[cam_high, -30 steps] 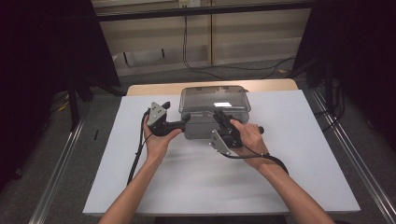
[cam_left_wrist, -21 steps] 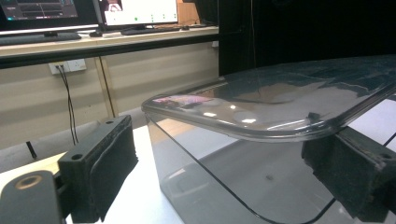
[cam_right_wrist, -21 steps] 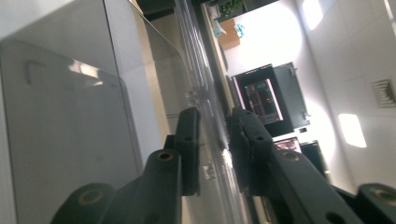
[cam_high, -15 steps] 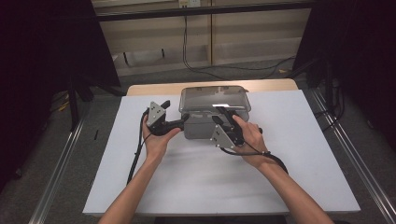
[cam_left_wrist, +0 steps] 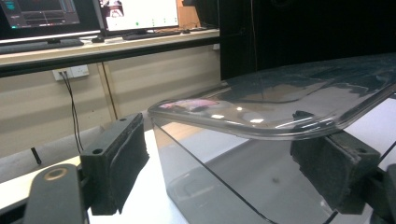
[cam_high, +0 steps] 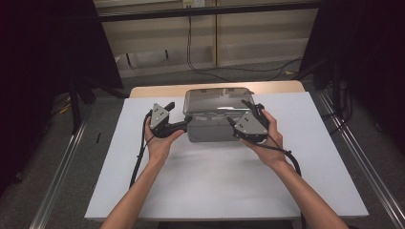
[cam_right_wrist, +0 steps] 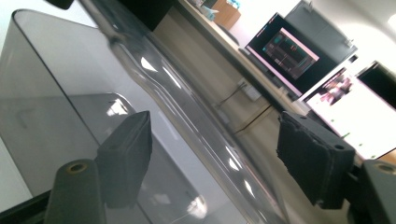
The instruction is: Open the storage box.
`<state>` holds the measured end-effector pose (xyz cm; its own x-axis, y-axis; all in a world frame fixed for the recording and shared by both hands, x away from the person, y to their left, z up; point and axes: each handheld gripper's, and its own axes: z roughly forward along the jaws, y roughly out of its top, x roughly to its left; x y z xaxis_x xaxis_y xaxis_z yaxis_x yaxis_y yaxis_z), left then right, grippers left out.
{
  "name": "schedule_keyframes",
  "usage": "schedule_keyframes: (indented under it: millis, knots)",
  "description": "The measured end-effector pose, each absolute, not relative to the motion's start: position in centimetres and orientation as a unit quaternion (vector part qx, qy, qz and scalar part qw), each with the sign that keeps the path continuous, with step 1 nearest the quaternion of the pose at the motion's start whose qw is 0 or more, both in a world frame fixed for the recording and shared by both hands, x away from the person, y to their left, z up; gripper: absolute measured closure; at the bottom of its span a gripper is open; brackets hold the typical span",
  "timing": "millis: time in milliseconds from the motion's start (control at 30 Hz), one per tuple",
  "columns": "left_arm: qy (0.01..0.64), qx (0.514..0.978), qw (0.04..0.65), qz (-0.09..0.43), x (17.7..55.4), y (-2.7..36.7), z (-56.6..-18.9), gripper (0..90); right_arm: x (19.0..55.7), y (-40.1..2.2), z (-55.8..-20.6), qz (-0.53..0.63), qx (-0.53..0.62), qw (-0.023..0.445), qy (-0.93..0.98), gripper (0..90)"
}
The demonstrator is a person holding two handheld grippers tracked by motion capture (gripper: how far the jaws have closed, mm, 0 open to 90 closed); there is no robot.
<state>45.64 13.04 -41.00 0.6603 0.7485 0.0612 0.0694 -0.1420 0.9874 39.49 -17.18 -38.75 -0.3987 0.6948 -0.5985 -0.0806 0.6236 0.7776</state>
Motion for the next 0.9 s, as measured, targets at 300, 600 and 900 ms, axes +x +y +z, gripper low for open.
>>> schedule_keyframes:
  millis: [300,600,900]
  knots:
    - [0.281,0.705,0.588,0.282,45.8,12.9,-40.8,26.2,40.1,-20.0,-38.9,0.427,0.268,0.463,0.729,24.8]
    - [0.273,0.709,0.587,0.281,45.9,12.4,-40.7,31.5,41.2,-22.0,-39.7,0.452,0.299,0.436,0.719,32.6]
    - [0.261,0.709,0.591,0.283,45.9,12.2,-40.6,37.5,42.3,-22.6,-40.2,0.469,0.310,0.426,0.709,42.3]
